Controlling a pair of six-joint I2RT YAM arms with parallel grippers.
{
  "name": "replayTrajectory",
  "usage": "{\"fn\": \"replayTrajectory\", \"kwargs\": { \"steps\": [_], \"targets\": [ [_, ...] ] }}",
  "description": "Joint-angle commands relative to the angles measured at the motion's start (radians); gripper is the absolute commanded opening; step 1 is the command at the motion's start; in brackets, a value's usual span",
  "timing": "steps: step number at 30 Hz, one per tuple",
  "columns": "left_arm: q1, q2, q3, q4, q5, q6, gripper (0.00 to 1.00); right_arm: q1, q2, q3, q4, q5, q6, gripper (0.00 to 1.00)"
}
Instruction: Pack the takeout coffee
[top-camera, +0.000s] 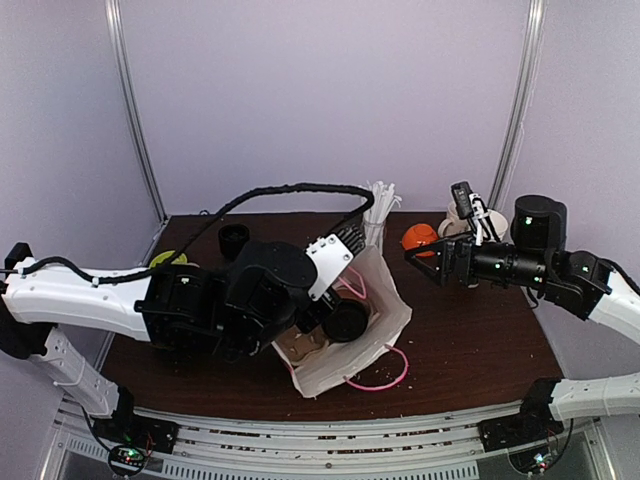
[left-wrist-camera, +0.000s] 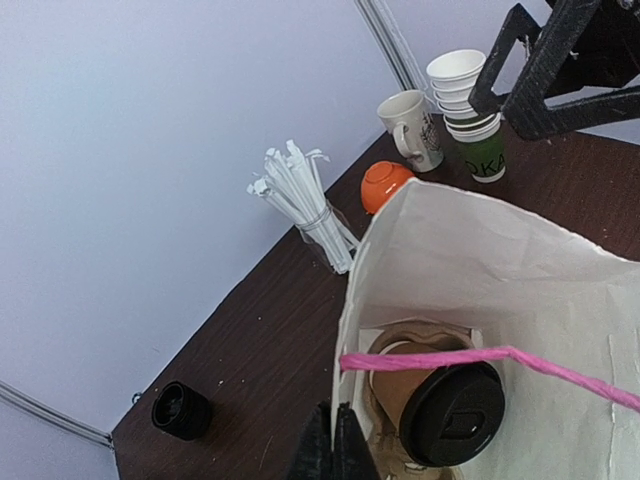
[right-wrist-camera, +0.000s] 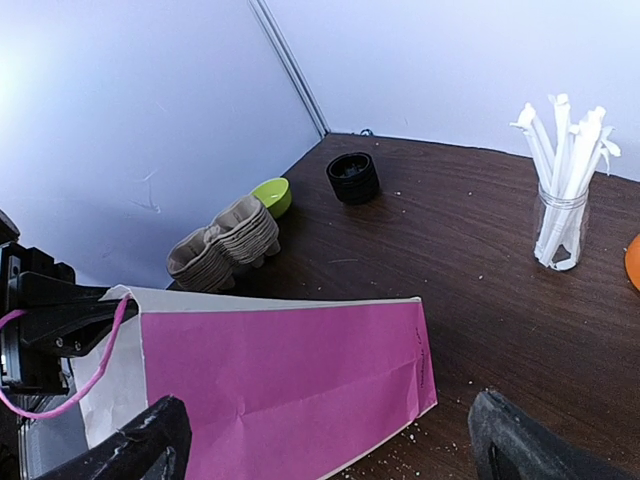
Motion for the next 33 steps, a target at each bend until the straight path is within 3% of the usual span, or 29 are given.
{"fn": "replayTrajectory", "kwargs": {
  "steps": [1, 11, 33],
  "targets": [
    [-0.005, -0.015, 0.007, 0.064, -0.041, 0.005, 0.00, -0.004, -0.003, 0.003, 0.025, 0.078, 0.008, 1.00],
    [-0.037, -0.036, -0.029, 0.068, -0.020, -0.049, 0.00, -0.005, -0.026, -0.028, 0.061, 0.255, 0.040, 1.00],
    [-0.095, -0.039, -0.038, 0.053, 0.093, -0.164, 0.00, -0.008, 0.018, -0.060, 0.088, 0.267, 0.041, 1.00]
  ]
}}
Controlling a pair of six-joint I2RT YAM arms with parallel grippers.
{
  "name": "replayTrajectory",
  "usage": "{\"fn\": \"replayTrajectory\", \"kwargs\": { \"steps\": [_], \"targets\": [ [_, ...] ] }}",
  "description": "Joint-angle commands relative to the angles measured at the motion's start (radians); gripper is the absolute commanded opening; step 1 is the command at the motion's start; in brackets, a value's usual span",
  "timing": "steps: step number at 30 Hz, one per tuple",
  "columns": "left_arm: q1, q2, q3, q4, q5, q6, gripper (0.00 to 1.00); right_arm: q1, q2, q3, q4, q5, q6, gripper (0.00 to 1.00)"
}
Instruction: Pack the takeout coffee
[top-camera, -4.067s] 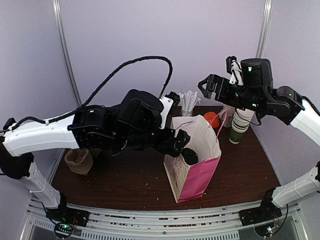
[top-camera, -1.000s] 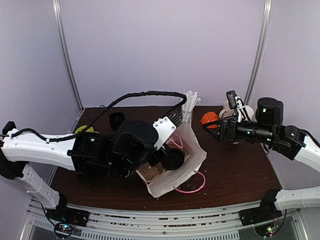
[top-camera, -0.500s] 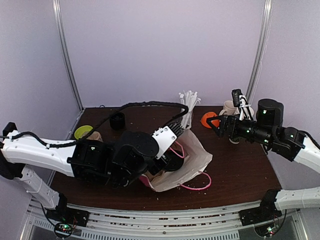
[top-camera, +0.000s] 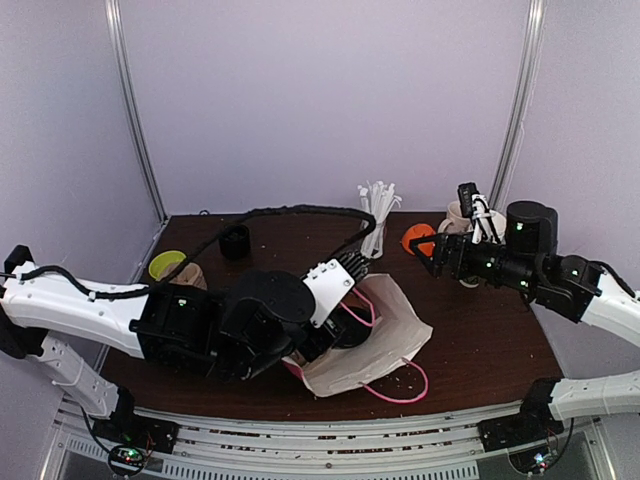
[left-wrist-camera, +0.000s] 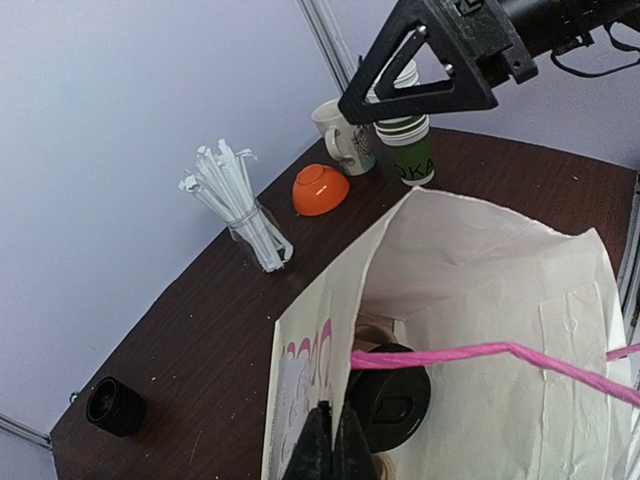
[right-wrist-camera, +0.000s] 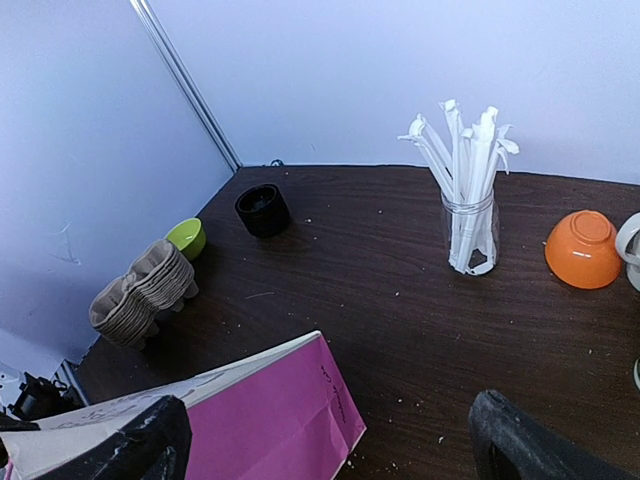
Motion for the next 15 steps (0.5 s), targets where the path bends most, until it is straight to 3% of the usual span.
{"fn": "replayTrajectory", "kwargs": {
  "steps": [1, 15],
  "targets": [
    [-0.024, -0.018, 0.029, 0.022, 0.016, -0.047, 0.00, -0.007, -0.007, -0.018, 0.027, 0.005, 0.011, 1.00],
    [-0.059, 0.005, 0.041, 0.013, 0.054, -0.101, 0.00, -0.009, -0.048, -0.058, 0.030, 0.007, 0.018, 1.00]
  ]
}}
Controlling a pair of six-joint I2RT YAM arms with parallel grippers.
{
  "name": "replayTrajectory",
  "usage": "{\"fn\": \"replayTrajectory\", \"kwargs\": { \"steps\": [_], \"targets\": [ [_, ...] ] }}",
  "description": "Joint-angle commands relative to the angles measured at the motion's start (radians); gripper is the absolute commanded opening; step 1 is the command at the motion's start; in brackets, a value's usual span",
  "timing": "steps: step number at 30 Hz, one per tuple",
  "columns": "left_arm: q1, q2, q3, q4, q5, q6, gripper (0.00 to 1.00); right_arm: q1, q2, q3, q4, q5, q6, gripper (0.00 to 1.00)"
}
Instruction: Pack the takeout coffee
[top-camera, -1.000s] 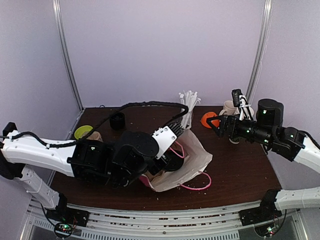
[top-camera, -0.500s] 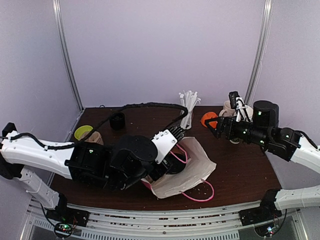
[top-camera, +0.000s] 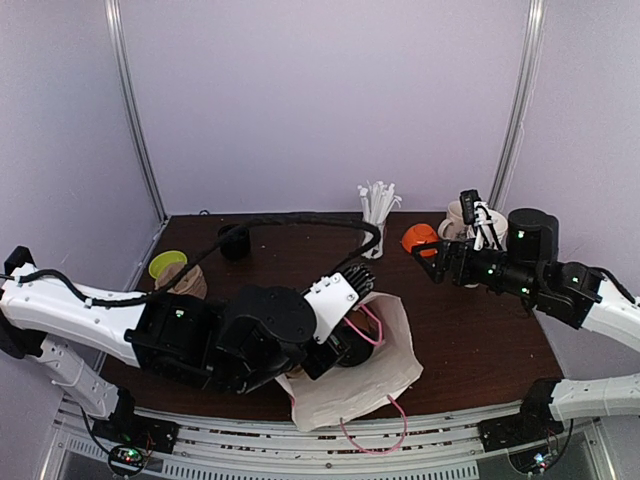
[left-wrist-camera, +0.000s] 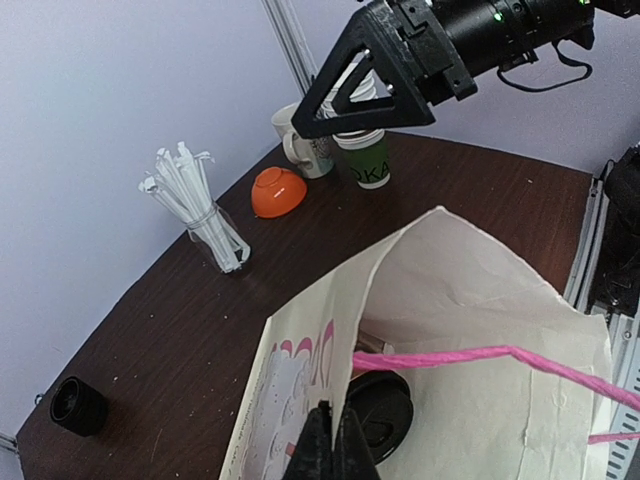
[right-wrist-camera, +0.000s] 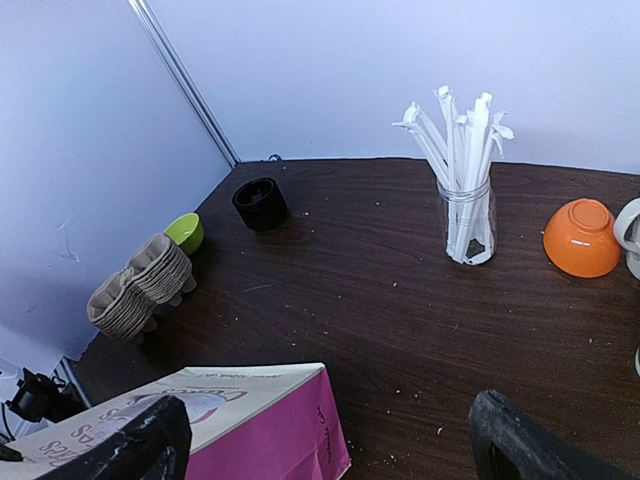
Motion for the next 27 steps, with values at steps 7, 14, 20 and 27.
{"fn": "replayTrajectory", "kwargs": {
  "steps": [7, 14, 20, 27],
  "targets": [
    [-0.004, 0.017, 0.075, -0.019, -0.026, -0.056, 0.00, -0.008, -0.004, -0.001, 0.024, 0.010, 0.010, 1.00],
    [0.084, 0.034, 0.186, -0.155, 0.052, -0.190, 0.00, -0.015, 0.064, 0.077, -0.023, 0.050, 0.036, 1.00],
    [0.226, 0.014, 0.204, -0.209, 0.217, -0.325, 0.00, -0.027, 0.108, 0.128, -0.040, 0.080, 0.057, 1.00],
    [0.309, 0.088, 0.316, -0.397, 0.303, -0.402, 0.00, -0.091, 0.197, 0.180, -0.079, 0.109, 0.103, 1.00]
  ]
}}
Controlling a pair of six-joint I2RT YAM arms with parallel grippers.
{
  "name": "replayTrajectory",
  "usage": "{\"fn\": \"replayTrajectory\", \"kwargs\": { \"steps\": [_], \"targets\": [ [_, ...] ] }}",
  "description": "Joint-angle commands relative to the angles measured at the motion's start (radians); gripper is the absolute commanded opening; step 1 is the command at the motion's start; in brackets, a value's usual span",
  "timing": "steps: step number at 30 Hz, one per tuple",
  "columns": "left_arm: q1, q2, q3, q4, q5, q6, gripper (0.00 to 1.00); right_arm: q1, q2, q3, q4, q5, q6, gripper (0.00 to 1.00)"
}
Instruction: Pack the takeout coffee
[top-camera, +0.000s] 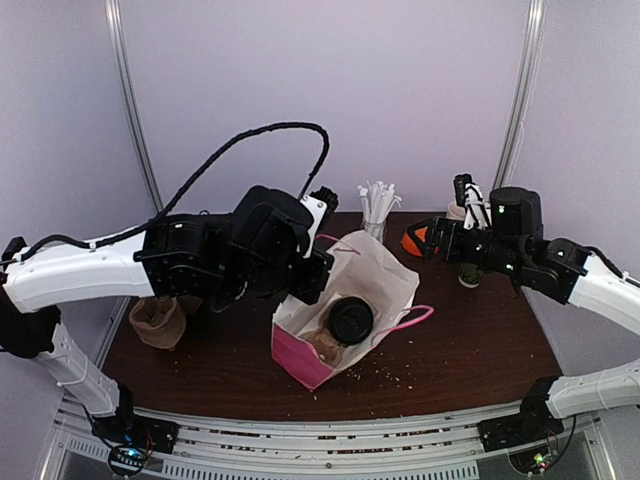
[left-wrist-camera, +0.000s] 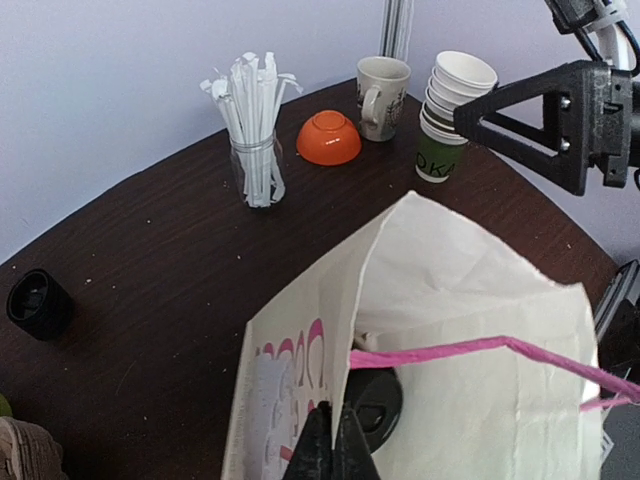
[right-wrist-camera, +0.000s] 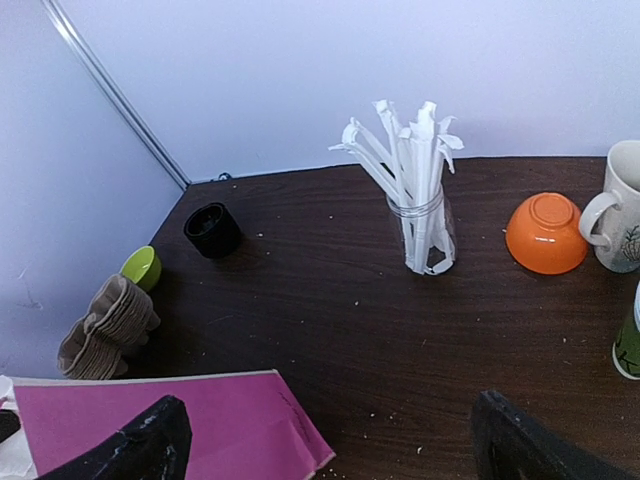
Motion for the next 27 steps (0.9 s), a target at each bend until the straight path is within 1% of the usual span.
{"fn": "replayTrajectory", "kwargs": {
  "steps": [1, 4, 8, 15, 22, 26, 27],
  "targets": [
    [0.037, 0.041, 0.080, -0.115, 0.095, -0.087, 0.00, -0.056, 0.057, 0.049, -0.037, 0.034, 0.051, 1.00],
    [0.080, 0.044, 0.081, -0.159, 0.139, -0.124, 0.00, -0.098, 0.097, 0.066, -0.024, 0.016, 0.070, 1.00],
    [0.146, 0.036, 0.051, -0.166, 0.211, -0.147, 0.00, -0.141, 0.141, 0.091, 0.032, -0.024, 0.082, 0.99],
    [0.216, 0.017, 0.013, -0.153, 0.278, -0.178, 0.00, -0.170, 0.262, 0.188, 0.036, -0.058, 0.070, 0.94],
    [0.300, -0.015, -0.018, -0.111, 0.349, -0.179, 0.00, -0.189, 0.352, 0.248, 0.062, -0.049, 0.082, 0.90],
    [0.332, -0.022, -0.032, -0.106, 0.374, -0.179, 0.00, -0.204, 0.407, 0.281, 0.085, -0.052, 0.089, 0.85],
    [0.335, -0.025, -0.037, -0.105, 0.378, -0.178, 0.01, -0.207, 0.423, 0.293, 0.088, -0.052, 0.089, 0.84]
  ]
}}
